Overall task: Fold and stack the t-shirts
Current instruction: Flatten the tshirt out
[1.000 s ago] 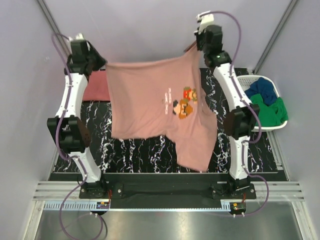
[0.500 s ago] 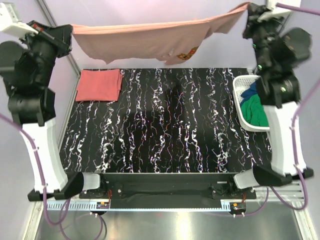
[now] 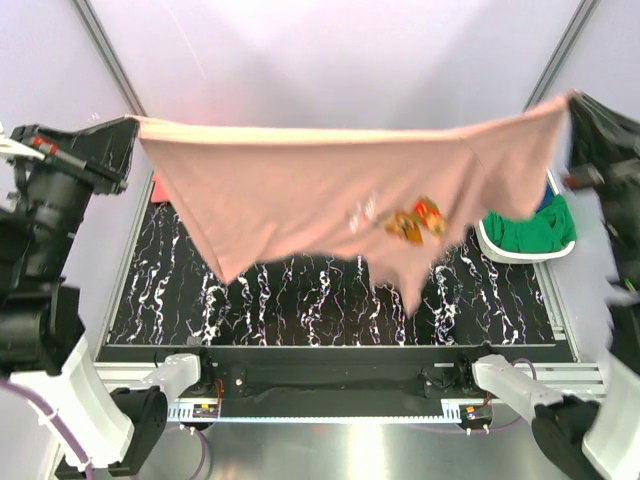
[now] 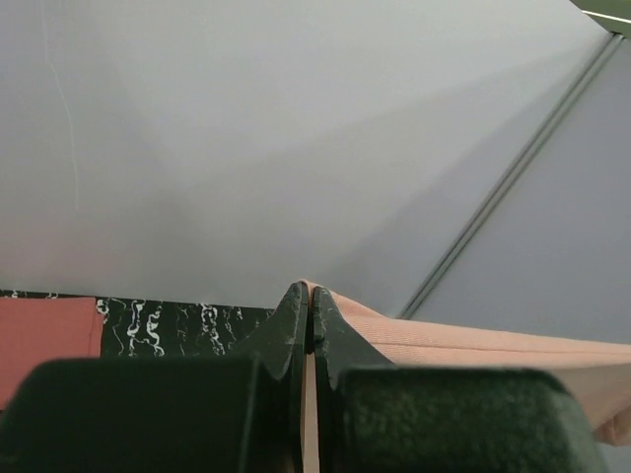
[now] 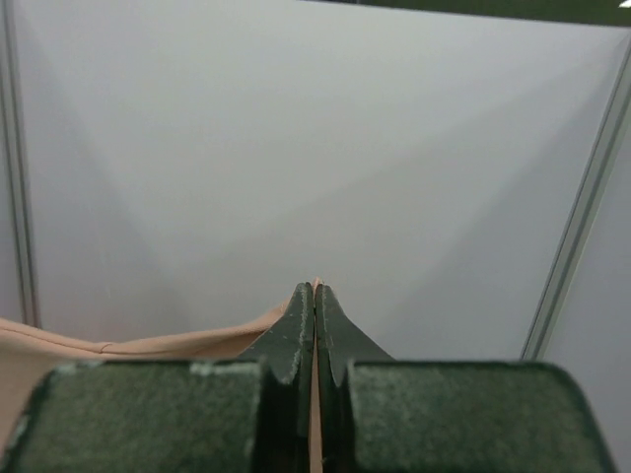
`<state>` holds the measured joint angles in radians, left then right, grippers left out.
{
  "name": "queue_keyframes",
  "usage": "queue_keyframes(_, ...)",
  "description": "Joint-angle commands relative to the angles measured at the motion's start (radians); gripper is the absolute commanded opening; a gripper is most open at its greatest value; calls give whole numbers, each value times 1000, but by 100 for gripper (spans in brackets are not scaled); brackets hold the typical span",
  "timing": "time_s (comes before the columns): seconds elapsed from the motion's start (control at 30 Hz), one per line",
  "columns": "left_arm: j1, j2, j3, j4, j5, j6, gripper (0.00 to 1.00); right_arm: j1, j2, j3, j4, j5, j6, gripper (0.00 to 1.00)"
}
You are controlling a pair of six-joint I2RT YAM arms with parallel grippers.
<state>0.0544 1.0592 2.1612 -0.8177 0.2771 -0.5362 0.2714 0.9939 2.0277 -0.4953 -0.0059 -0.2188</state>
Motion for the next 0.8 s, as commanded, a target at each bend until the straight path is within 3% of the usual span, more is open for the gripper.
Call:
queue_keyframes(0.0,2,2,87,-93,45,7,0,-5,-64,26,-47,-5,15,0)
queue_keyframes(0.13,2,21,158,-117,60,4,0,-5,-90,60,-77,26,-1,0)
queue_keyframes(0.27,2,57,134,-123,8,22,0,-5,-46,51,-46,81,-74,0)
queue_keyframes(0.53,2,180,-260,54,-116,74,0,-5,241,-196,171,110,-172,0)
queue_keyframes(0.77,2,419,-535,285,-153,87,0,-5,599,-351,417,46,-156,0)
